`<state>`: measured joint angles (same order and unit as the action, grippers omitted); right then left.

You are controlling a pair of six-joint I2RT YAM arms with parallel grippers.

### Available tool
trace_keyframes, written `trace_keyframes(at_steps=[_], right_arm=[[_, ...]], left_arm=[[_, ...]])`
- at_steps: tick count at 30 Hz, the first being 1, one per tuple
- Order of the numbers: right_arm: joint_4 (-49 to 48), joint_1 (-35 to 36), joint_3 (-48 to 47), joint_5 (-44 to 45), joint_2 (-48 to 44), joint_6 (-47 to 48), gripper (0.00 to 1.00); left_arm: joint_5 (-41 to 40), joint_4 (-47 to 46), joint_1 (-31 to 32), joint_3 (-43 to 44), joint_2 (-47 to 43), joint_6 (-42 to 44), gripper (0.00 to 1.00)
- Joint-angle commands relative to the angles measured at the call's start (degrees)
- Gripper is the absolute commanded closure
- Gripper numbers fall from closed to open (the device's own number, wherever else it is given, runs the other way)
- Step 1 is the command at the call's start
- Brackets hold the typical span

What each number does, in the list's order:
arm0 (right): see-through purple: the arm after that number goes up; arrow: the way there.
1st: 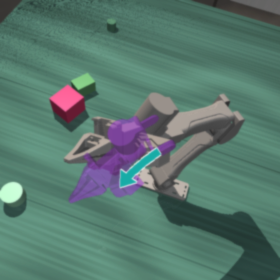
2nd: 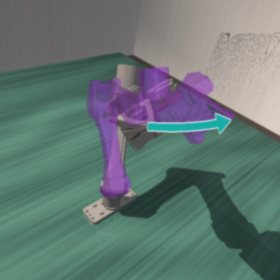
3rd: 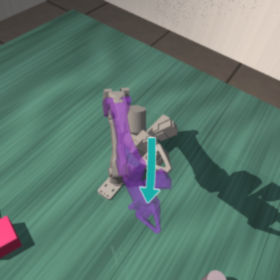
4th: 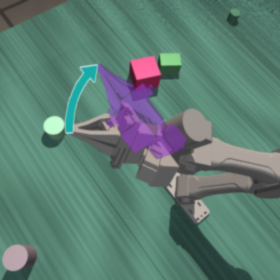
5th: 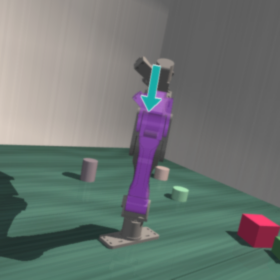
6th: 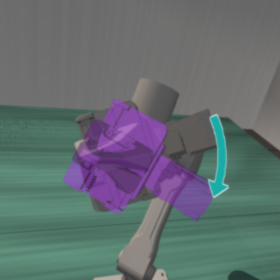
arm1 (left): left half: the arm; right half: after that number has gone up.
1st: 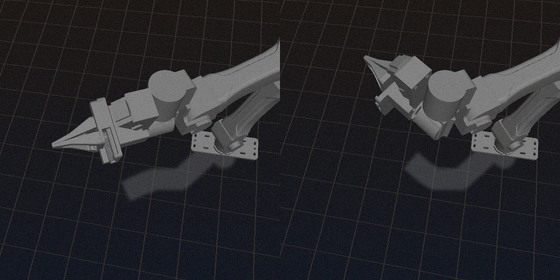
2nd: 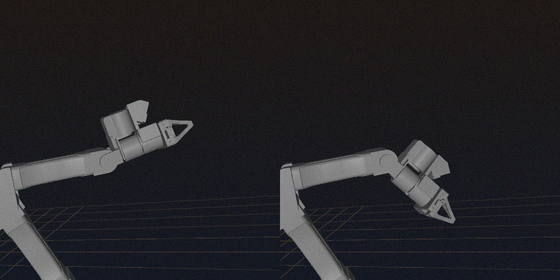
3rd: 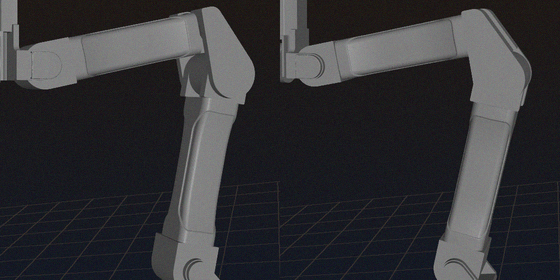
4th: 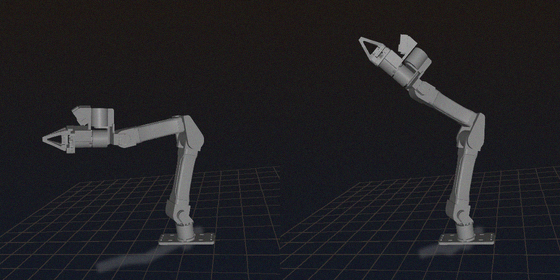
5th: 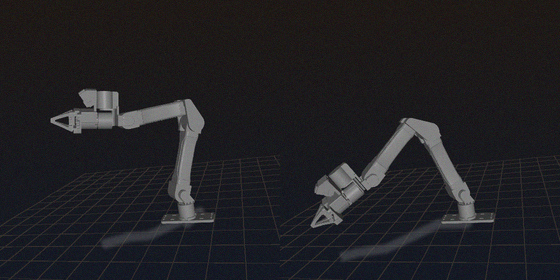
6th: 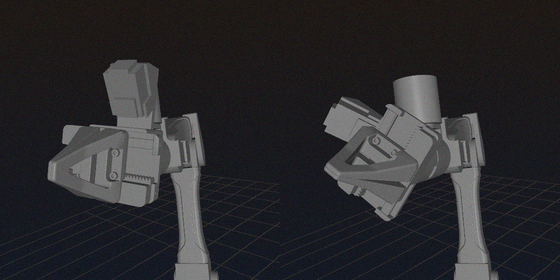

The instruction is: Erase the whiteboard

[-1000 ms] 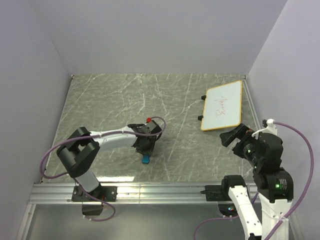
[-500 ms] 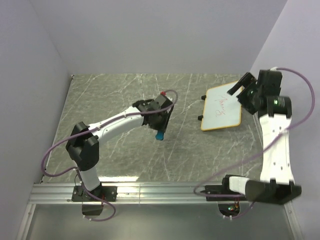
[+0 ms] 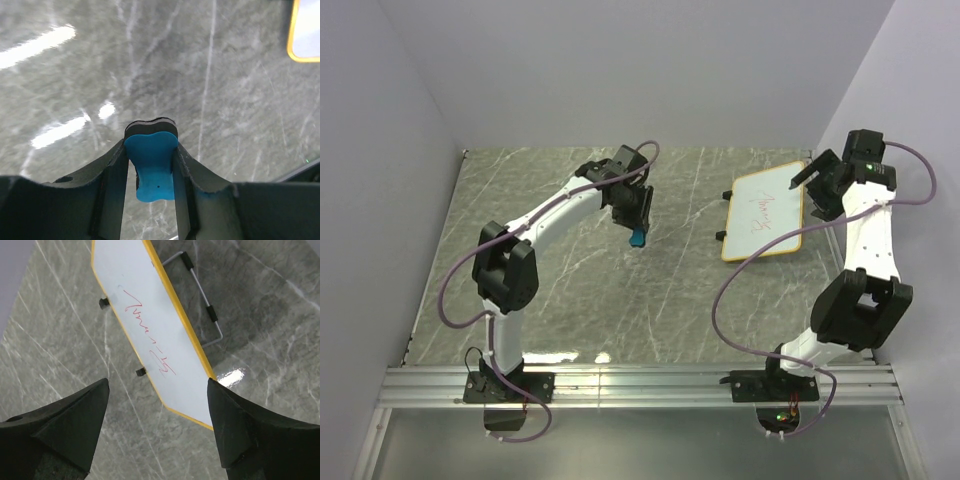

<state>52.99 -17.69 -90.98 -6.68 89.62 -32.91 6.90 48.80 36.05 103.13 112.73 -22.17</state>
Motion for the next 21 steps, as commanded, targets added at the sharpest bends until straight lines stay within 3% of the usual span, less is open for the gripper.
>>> trace_keyframes(at_steps=[1,15,21], right_arm=[[-5.7,-0.4,1.4,-3.1,0.9,2.4,0.15],[-14.5,-1.9,8.0,-1.7,7.5,3.7,0.19],[-16.3,-1.9,9.2,-5.1,9.0,4.8,0.55]], left_arm=[[5.9,-0.8,0.8,2.7,0.6,-0.2,1.0],[2.5,0.2,0.8,-2.1,-3.0,0.3,1.0],[0.8,0.9,0.8,-1.8,-2.5,0.3,1.0]])
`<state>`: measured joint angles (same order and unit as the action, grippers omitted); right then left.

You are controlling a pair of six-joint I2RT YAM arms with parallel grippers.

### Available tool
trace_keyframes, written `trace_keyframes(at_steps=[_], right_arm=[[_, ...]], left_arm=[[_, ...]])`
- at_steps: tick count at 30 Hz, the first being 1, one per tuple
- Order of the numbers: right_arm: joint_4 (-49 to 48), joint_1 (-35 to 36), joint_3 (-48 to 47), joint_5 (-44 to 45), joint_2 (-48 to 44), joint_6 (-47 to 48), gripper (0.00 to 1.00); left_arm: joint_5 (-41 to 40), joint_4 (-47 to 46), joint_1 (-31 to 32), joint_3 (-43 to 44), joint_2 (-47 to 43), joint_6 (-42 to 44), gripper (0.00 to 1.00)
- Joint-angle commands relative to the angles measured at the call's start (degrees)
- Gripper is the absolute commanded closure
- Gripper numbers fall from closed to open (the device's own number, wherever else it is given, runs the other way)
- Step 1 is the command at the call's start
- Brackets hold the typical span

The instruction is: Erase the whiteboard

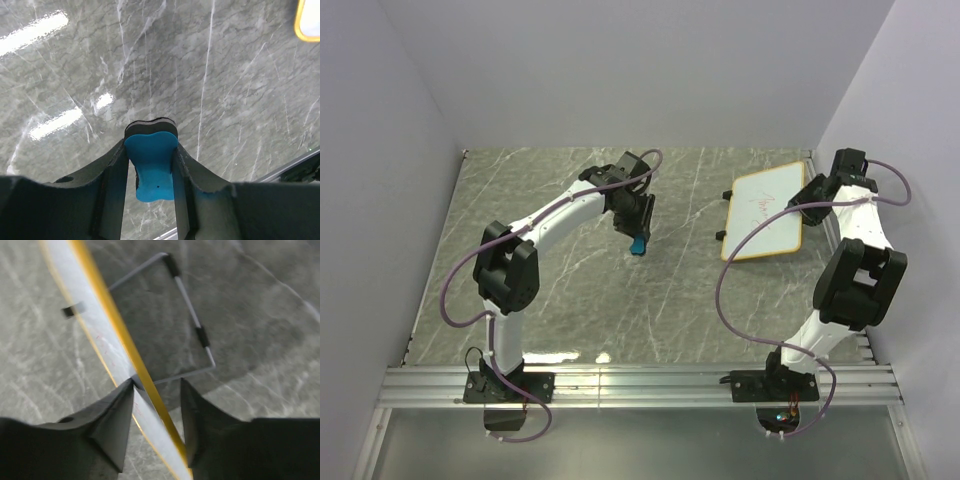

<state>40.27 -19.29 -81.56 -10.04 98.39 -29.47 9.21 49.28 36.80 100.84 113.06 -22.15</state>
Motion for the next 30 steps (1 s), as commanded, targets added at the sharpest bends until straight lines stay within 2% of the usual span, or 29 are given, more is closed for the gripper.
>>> trace_keyframes(at_steps=[1,3,4,9,22,27,30], right_arm=[[-3.4,-0.3,-0.4,-1.7,0.3,1.7,0.59],[-3.3,-0.3,-0.9,-1.8,0.7,1.8,0.65],[-3.3,-0.3,-1.0,-2.0,0.8,1.8,0.75],[-4.1,0.1,-0.5,-5.1,1.2,1.5,1.0],[-10.4,5.0,9.5,-10.5,-1.5,3.2,1.0],[-12.0,11.2,10.8,-14.6,-3.1,4.4,1.0],[-13.8,17.7,11.8,-18.5,-4.9,6.7,1.0]], left_arm=[[-1.7,0.6,0.0,0.8,-2.8,0.2,1.0],[-2.4,0.9,0.0,1.1,-2.4,0.0,1.0],[-2.6,1.1,0.0,1.4,-2.4,-0.1,1.0],[-4.0,1.2,-0.1,1.6,-2.5,-0.9,1.0],[-4.6,0.5,0.0,-0.5,-3.6,-2.9,1.0],[-5.6,-0.1,0.0,-3.4,-5.5,-4.0,1.0],[-6.8,-0.5,0.0,-4.9,-6.8,-4.8,1.0]])
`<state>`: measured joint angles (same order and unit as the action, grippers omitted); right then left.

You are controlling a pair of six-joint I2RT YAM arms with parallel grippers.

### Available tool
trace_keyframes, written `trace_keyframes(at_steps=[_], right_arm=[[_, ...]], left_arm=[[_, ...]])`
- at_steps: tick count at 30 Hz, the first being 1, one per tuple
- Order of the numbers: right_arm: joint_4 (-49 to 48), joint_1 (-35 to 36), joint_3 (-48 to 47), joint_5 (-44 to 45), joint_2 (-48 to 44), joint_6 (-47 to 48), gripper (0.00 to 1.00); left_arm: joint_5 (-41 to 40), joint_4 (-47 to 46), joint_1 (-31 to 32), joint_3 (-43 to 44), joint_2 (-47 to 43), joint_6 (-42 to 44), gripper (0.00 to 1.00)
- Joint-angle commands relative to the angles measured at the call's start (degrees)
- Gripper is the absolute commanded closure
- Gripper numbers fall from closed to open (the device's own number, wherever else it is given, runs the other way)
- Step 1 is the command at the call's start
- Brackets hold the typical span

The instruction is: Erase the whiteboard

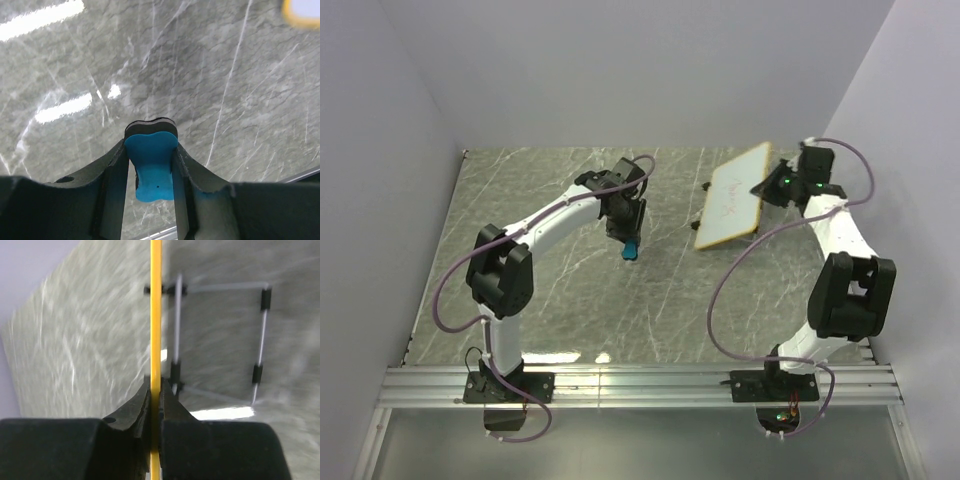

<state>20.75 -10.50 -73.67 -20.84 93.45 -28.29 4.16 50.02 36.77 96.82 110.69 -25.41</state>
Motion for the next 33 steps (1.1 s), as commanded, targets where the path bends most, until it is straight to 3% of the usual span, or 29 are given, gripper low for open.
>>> trace_keyframes(at_steps=[1,10,16,24,33], right_arm=[[4.9,10.2,5.3,-8.9,-0.5,6.1,1.0],[-2.9,19.4,12.4,-22.3,-4.2,6.3,1.0],[1.7,23.1,7.3,-18.3,-1.2,7.8,1.0],[11.0,23.0,-0.8,-4.9,-3.0,5.2,1.0],[12.2,23.0,-0.2,-6.7,-3.3,1.5,1.0]], left_arm=[[-2.1,-1.2,0.1,-1.4,-4.8,-1.7,1.0],[-3.1,-3.8,0.1,-3.4,-7.7,-3.2,1.0],[-2.5,-5.3,0.1,1.2,-6.2,-2.5,1.0],[3.5,-11.0,0.6,5.5,-2.9,-1.4,1.0],[9.3,-21.4,1.4,8.7,5.1,-3.7,1.0]])
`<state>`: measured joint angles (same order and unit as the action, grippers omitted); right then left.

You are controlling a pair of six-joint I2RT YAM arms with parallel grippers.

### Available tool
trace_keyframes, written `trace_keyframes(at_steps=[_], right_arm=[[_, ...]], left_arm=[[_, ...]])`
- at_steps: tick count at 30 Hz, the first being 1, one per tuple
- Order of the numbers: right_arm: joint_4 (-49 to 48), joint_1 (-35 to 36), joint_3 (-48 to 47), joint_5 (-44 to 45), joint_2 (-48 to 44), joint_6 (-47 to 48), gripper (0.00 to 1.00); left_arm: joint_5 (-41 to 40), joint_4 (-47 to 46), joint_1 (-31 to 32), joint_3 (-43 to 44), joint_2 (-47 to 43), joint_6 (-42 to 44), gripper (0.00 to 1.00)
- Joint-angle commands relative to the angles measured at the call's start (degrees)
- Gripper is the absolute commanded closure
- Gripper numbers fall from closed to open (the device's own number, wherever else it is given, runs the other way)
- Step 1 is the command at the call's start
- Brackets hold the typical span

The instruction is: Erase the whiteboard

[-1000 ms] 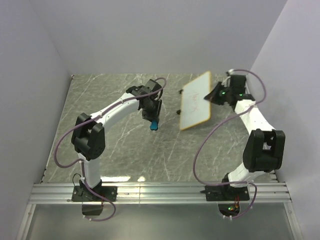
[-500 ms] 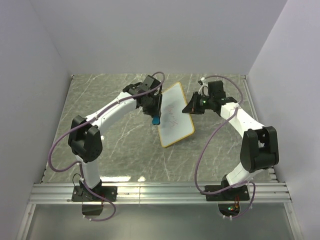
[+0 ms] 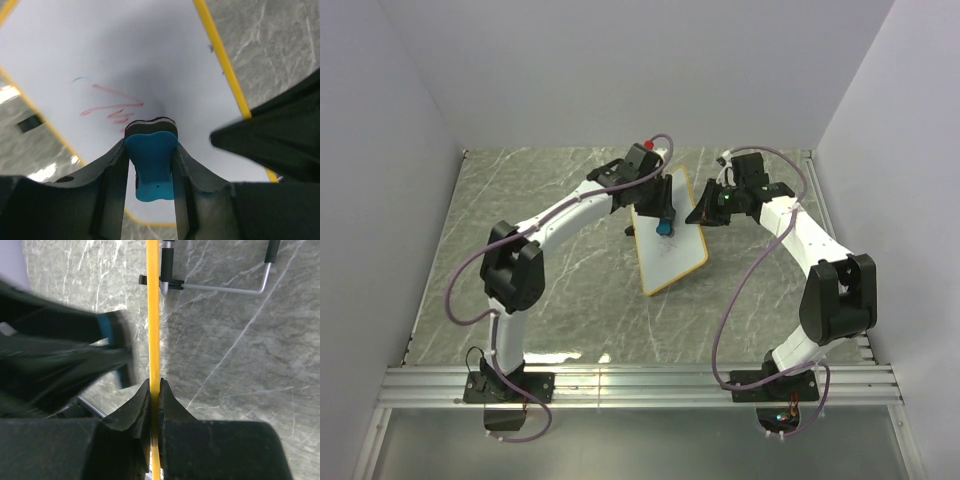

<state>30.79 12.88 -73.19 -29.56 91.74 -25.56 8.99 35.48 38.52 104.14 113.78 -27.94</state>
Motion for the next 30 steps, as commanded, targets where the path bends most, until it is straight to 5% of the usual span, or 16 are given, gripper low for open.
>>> trace_keyframes(at_steps=[1,17,30], right_arm=[[1.9,-0.3,-0.2,1.4,-1.7,-1.7,1.0],[-0.1,0.2,6.4,0.6,-6.2,-2.4,1.0],[-1.0,0.4,4.3,0.0,-2.3,-6.5,1.0]], left_arm=[[5.7,-8.0,-0.7,1.4,2.6,-1.8,1.0],[9.5,-12.4,-9.2,-2.4,10.9,-4.7,1.0],[14.4,-13.9,-6.4,-2.6,7.0,-5.2,1.0]])
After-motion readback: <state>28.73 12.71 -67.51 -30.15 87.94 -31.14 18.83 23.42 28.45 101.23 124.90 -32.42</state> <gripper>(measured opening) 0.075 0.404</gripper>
